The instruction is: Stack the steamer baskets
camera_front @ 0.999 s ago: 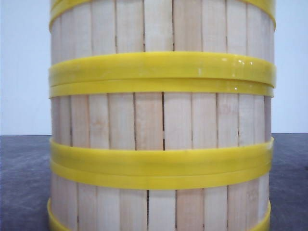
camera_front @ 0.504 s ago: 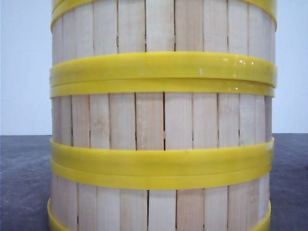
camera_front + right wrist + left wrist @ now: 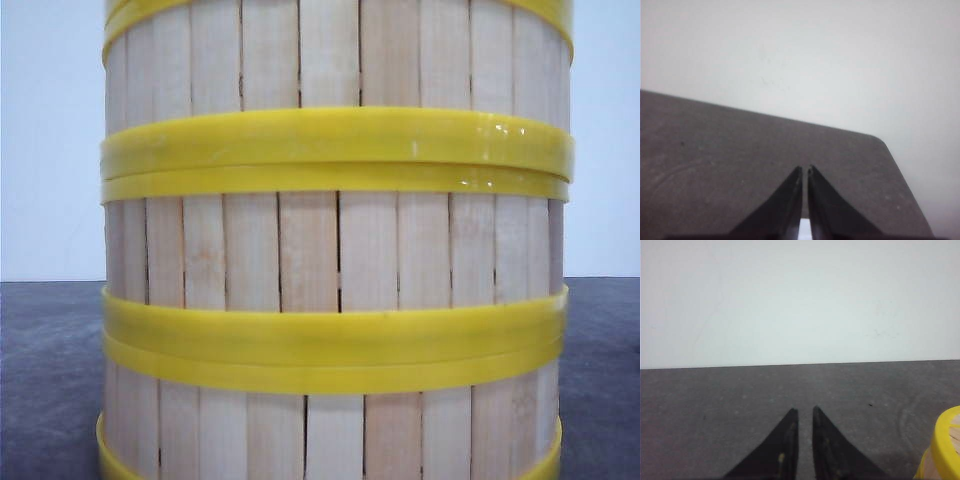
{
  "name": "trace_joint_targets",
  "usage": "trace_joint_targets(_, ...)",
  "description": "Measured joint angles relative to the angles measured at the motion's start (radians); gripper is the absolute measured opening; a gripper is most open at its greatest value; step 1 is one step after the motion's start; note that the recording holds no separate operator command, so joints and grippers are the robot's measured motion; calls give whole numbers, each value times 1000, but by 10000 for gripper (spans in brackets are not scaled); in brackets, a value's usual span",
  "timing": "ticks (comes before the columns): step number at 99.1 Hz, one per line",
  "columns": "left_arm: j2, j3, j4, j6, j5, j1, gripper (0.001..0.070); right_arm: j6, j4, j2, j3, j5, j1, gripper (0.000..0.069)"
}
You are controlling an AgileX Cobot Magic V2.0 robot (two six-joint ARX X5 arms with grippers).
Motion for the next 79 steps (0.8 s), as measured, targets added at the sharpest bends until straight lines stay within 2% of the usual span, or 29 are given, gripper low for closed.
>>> trace_joint_targets(11, 0, 0, 0, 0, 0, 0, 26, 16, 89, -16, -96, -136, -116, 17)
trace_joint_targets(31, 0, 0, 0, 0, 0, 0, 26, 105, 491, -18, -408, -409, -317, 17)
trace_joint_targets(40, 0, 0, 0, 0, 0, 0, 26, 124, 566, -18, -487, -494, -396, 17)
trace_joint_targets(58, 0, 0, 0, 0, 0, 0, 26, 133, 644, -19, -586, -549, -507, 17)
trace_joint_targets(62, 0, 0, 0, 0, 0, 0, 26, 133, 613, -19, -597, -548, -508, 17)
trace_joint_targets(79, 0, 0, 0, 0, 0, 0, 26, 133, 554, -20, -598, -466, -520, 17)
